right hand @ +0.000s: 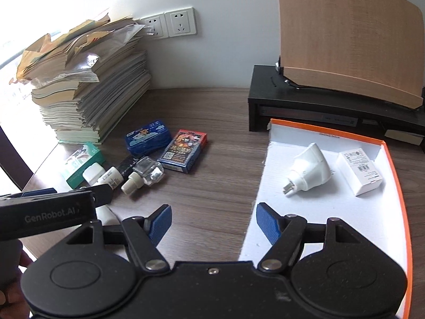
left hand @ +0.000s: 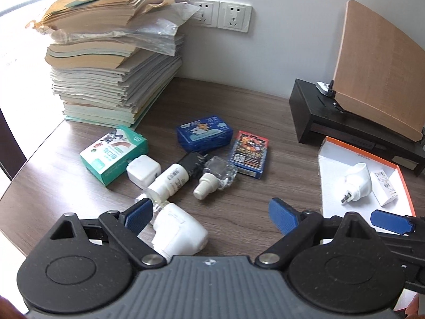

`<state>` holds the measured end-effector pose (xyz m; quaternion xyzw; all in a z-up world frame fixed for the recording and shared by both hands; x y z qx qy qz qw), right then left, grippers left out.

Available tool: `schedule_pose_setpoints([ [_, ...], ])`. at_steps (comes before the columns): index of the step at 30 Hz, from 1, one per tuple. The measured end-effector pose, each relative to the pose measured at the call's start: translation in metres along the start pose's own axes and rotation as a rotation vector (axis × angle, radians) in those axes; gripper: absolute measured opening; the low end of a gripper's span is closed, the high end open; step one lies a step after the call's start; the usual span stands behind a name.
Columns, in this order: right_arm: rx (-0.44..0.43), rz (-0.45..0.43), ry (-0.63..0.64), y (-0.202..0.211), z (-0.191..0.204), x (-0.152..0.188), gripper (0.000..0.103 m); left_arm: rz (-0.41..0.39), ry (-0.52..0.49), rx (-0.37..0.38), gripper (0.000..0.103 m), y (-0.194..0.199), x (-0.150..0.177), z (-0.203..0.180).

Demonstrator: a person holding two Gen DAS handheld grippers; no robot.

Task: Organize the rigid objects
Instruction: 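Withdraw both grippers from the box back toward the scattered items, then grasp the teal bandage box with the left gripper while the right gripper grasps the diffuser with glass bottle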

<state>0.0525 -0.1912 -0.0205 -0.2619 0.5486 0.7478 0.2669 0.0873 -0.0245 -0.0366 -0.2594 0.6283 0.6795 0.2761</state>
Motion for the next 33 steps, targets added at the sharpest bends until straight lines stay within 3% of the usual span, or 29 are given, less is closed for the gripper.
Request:
schedule_pose_setpoints([
  [12, -0.093, 0.067, 0.035, -0.059, 0.094, 0.002, 0.084, 0.018, 0.022, -0.031, 0.097, -0.031, -0.011, 0.082],
  [18, -0.128, 0.091, -0.015, -0.083, 0.127, 0.013, 0.097, 0.018, -0.011, -0.032, 0.099, -0.058, -0.017, 0.122],
  [23, -0.138, 0.127, -0.116, -0.103, 0.138, 0.021, 0.099, 0.008, -0.089, -0.027, 0.099, -0.095, -0.030, 0.143],
  [29, -0.087, 0.141, -0.180, -0.123, 0.138, 0.025, 0.103, -0.032, -0.271, -0.018, 0.103, -0.137, -0.039, 0.138],
  [33, -0.054, 0.189, -0.194, -0.141, 0.134, 0.030, 0.102, -0.012, -0.326, 0.012, 0.103, -0.163, -0.040, 0.131],
])
Point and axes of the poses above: each gripper's, at about its wrist camera, not at the fingertips, and y roughly against the way its jaws point, z to its left, x to its underside, the point moved 6 cm from there along -y, roughly the way its jaws point, and after that the axes turned 11 degrees about -x, right-handed, at the moved point
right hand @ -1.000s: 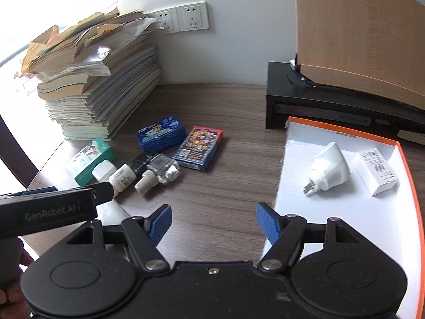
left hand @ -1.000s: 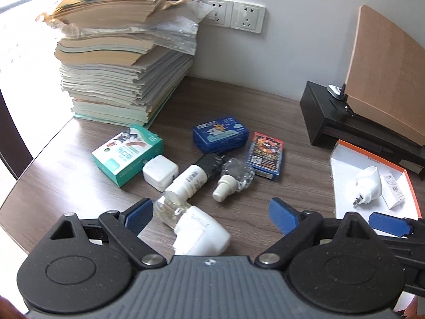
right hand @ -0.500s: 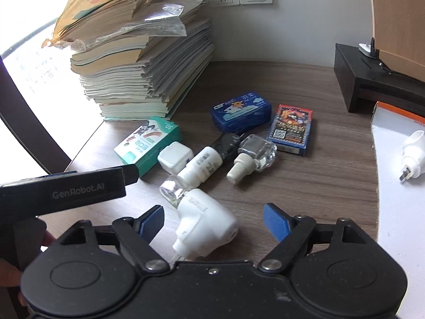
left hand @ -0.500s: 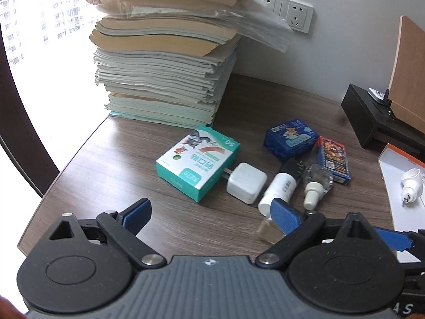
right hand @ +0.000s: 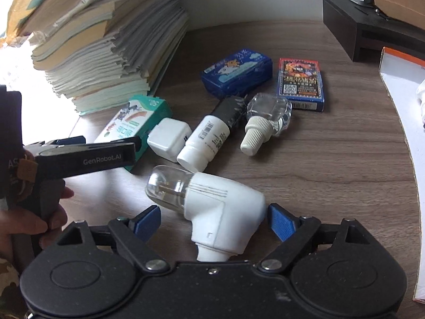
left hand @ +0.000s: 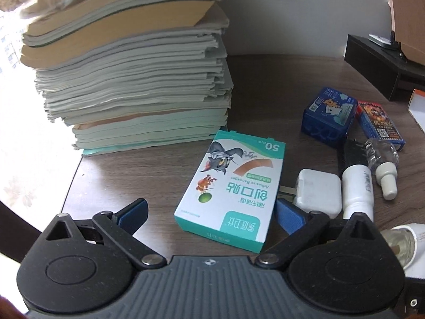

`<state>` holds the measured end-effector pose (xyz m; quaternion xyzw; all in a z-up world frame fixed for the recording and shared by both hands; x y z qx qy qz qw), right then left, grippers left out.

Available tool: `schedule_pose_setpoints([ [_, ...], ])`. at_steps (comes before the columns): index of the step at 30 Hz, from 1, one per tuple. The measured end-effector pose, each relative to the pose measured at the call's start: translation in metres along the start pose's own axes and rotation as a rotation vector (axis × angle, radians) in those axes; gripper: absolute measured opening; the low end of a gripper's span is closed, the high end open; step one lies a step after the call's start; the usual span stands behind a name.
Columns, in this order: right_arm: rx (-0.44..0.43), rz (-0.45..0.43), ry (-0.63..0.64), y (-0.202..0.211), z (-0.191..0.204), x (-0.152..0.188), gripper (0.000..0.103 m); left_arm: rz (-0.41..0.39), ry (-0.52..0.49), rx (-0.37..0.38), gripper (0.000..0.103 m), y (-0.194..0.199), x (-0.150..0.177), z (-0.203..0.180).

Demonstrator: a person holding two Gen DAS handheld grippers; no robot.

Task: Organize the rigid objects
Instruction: 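Grasp the teal bandage box with the left gripper while the right gripper grasps the diffuser with glass bottle, then carry the teal bandage box and the glass-bottle diffuser over the white box with both grippers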

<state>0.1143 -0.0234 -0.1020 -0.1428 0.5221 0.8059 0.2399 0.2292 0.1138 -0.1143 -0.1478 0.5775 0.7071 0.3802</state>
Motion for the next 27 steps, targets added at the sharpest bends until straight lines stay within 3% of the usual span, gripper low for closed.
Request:
schedule_pose_setpoints([
  [4, 0.021, 0.000, 0.046, -0.010, -0.001, 0.002, 0.100, -0.029, -0.051, 0.019, 0.103, -0.012, -0.001, -0.009],
  [5, 0.031, -0.007, 0.069, -0.010, -0.001, 0.002, 0.096, -0.034, -0.046, 0.040, 0.098, -0.014, -0.002, -0.011],
  [6, 0.038, -0.015, 0.087, -0.009, -0.002, 0.001, 0.081, -0.042, -0.025, 0.067, 0.088, -0.014, -0.002, -0.011],
  [8, 0.040, -0.022, 0.105, -0.008, -0.004, 0.000, 0.079, -0.043, 0.011, 0.116, 0.072, -0.013, -0.004, -0.012],
  [14, 0.049, -0.045, 0.120, 0.007, -0.016, 0.002, 0.079, -0.043, 0.076, 0.082, 0.072, 0.003, 0.004, -0.013],
  [21, 0.066, -0.135, 0.131, 0.046, -0.036, -0.007, 0.078, -0.072, 0.170, 0.023, 0.071, 0.051, 0.009, -0.009],
  [27, 0.106, -0.224, 0.105, 0.098, -0.073, -0.018, 0.079, -0.108, 0.197, 0.040, 0.072, 0.108, -0.003, -0.050],
])
Point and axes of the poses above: each gripper's, at about its wrist camera, not at the fingertips, and y roughly against the way its jaws point, z to its left, x to its underside, the point moved 6 cm from there along -y, roughly the way its jaws point, and after that the axes turned 11 degrees about -x, right-handed, at the moved point
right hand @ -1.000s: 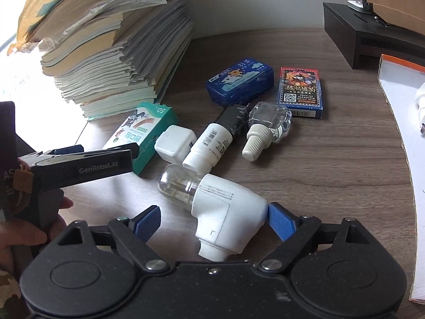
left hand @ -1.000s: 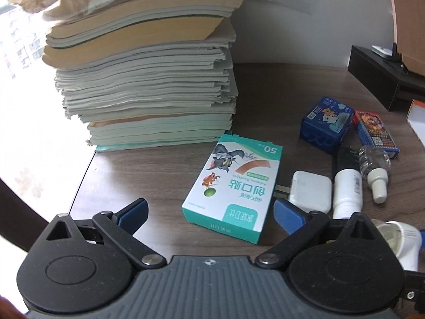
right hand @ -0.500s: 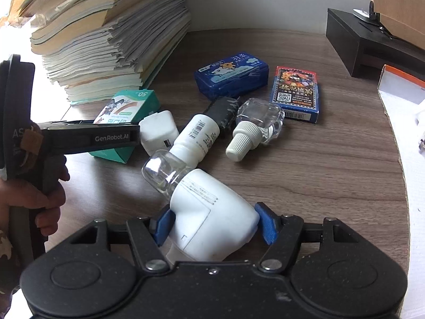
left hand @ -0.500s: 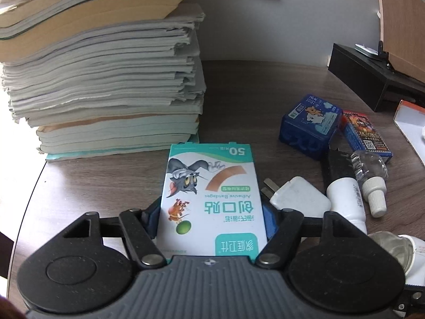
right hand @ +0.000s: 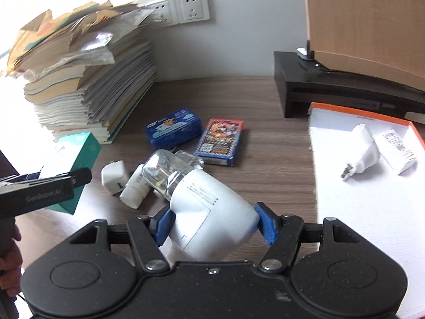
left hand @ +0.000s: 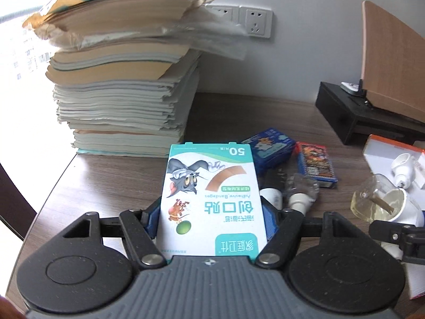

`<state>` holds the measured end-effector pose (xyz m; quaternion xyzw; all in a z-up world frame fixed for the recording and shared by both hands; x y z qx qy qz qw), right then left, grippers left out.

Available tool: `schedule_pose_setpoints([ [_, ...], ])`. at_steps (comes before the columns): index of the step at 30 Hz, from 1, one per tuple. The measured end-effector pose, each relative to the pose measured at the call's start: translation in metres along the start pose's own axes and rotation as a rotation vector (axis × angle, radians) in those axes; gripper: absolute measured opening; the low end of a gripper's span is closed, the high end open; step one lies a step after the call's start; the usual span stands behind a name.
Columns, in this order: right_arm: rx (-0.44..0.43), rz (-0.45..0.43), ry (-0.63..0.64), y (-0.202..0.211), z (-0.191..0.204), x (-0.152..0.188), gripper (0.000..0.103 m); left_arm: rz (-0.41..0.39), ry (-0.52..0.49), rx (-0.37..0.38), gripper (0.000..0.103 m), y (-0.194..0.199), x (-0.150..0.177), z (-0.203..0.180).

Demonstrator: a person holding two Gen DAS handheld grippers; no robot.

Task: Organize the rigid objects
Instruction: 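Carry the teal bandage box and the glass-bottle diffuser over the white box with both grippers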

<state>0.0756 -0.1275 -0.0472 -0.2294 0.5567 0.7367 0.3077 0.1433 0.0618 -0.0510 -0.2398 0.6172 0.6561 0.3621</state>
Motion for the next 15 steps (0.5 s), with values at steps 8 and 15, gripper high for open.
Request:
schedule_pose_setpoints([
  [8, 0.129, -0.099, -0.039, 0.066, -0.086, -0.012, 0.079, -0.043, -0.011, 0.144, 0.072, 0.058, -0.006, -0.113],
  [15, 0.240, -0.139, -0.127, 0.117, -0.173, -0.014, 0.079, -0.063, -0.102, 0.219, 0.072, 0.081, -0.002, -0.207],
])
Point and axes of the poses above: each gripper's, at about its wrist camera, not at the fingertips, and y roughly against the way its jaws point, z to its left, x to its underside, the point moved 6 cm from there along -y, roughly the way its jaws point, and after that the axes turned 11 degrees about -x, right-handed, at the moved point
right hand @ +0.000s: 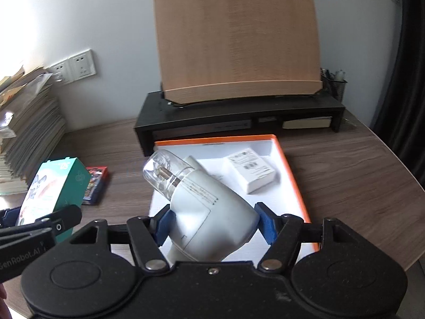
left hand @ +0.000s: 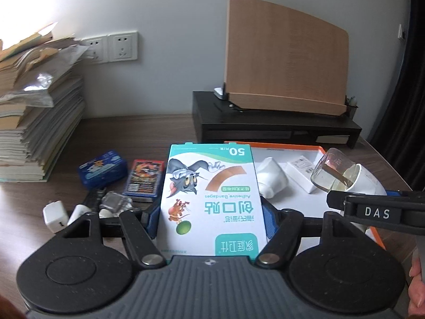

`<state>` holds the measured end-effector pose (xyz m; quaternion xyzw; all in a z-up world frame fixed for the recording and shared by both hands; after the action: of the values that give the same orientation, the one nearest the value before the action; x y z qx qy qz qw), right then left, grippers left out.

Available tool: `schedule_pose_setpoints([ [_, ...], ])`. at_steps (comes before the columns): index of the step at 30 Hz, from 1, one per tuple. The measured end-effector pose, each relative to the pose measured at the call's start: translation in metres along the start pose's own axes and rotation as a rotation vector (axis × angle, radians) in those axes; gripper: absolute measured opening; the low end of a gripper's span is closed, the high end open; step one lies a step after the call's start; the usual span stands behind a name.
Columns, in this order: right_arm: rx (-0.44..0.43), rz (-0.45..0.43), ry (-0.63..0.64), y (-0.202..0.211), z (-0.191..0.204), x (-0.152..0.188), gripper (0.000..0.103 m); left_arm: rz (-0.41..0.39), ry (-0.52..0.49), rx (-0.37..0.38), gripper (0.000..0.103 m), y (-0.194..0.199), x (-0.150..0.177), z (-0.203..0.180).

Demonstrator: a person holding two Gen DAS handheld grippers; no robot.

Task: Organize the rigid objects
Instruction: 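Carry the teal bandage box and the glass-bottle diffuser over the white box with both grippers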

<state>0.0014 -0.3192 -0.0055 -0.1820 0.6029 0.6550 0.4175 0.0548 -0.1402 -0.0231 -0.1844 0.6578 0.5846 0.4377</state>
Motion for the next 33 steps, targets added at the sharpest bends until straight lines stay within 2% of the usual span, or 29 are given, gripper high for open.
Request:
schedule_pose_setpoints([
  [5, 0.028, 0.002, -0.048, 0.010, -0.042, -0.003, 0.079, -0.002, -0.040, 0.005, 0.072, -0.004, -0.003, -0.039],
  [12, -0.006, 0.012, -0.054, 0.011, -0.057, -0.002, 0.079, 0.019, -0.065, -0.016, 0.072, -0.006, 0.000, -0.064],
  [22, -0.049, 0.008, -0.032, 0.005, -0.057, -0.009, 0.079, 0.025, -0.048, -0.052, 0.072, -0.003, -0.001, -0.066],
  [33, -0.057, 0.023, -0.027, -0.002, -0.057, -0.009, 0.079, 0.059, -0.026, -0.046, 0.072, -0.012, 0.004, -0.068],
])
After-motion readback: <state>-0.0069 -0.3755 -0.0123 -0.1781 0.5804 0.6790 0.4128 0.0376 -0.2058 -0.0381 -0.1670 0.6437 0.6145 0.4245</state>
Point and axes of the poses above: each gripper's, at about its wrist camera, not at the fingertips, and y roughly against the way its jaws point, z to its left, x to its underside, the point moved 6 cm from there along -y, roughly the way its jaws point, and after that the axes turned 11 degrees about -x, right-handed, at the moved point
